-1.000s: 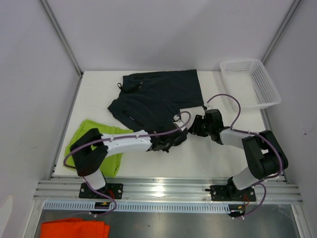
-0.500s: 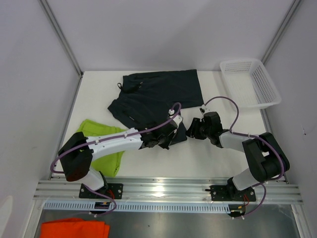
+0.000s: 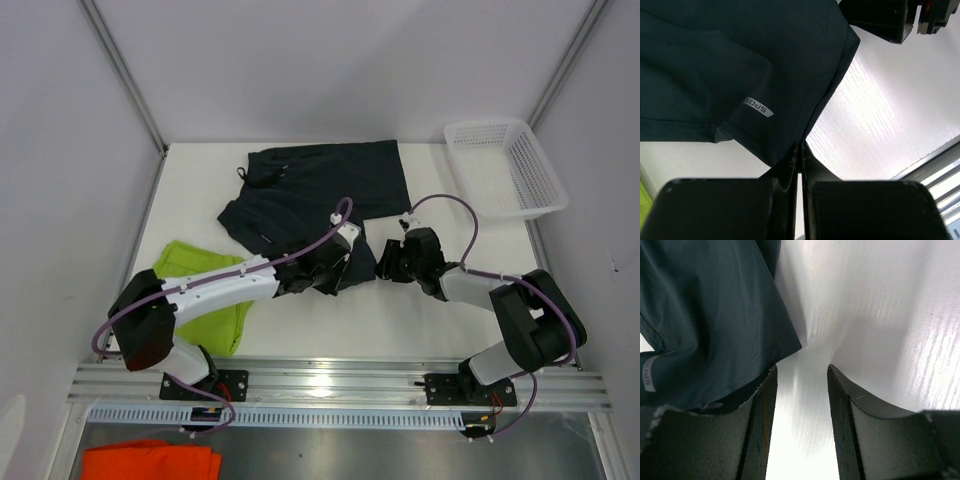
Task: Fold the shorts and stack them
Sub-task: Flatten the shorts out
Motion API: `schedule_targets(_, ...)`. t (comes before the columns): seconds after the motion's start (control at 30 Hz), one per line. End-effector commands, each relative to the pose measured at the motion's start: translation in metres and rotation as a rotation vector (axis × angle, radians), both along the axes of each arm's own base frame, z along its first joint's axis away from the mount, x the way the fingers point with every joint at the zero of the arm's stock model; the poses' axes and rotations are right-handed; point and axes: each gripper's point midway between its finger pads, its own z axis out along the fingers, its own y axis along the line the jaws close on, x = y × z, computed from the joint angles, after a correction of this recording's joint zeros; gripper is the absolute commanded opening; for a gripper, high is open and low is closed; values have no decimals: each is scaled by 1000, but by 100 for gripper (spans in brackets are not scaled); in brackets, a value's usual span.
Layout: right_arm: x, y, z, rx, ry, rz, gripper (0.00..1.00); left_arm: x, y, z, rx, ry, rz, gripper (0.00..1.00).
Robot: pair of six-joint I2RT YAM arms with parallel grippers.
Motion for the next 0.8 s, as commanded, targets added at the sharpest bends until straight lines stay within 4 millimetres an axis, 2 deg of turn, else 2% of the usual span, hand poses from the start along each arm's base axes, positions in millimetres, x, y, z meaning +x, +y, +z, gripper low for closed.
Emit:
schedule_targets(0.0,1,3,0,-32,-20,13,47,12,4,29,-67,-41,63,0)
schedule_targets(0.3,-1,15,3,-51,-52,28,50,27,18,50,-127,-52,134,0)
schedule_targets(0.5,15,19,11,-52,-76,-23,51,30,20,58,-137,-63,137,0)
schedule_targets(0.57,27,16,13,-74,-90,-68,50,31,22,58,-132,-63,142,0)
schedule_targets(0.77,41,10,11,-108,-97,-136,49,32,29,63,-138,-74,154,0)
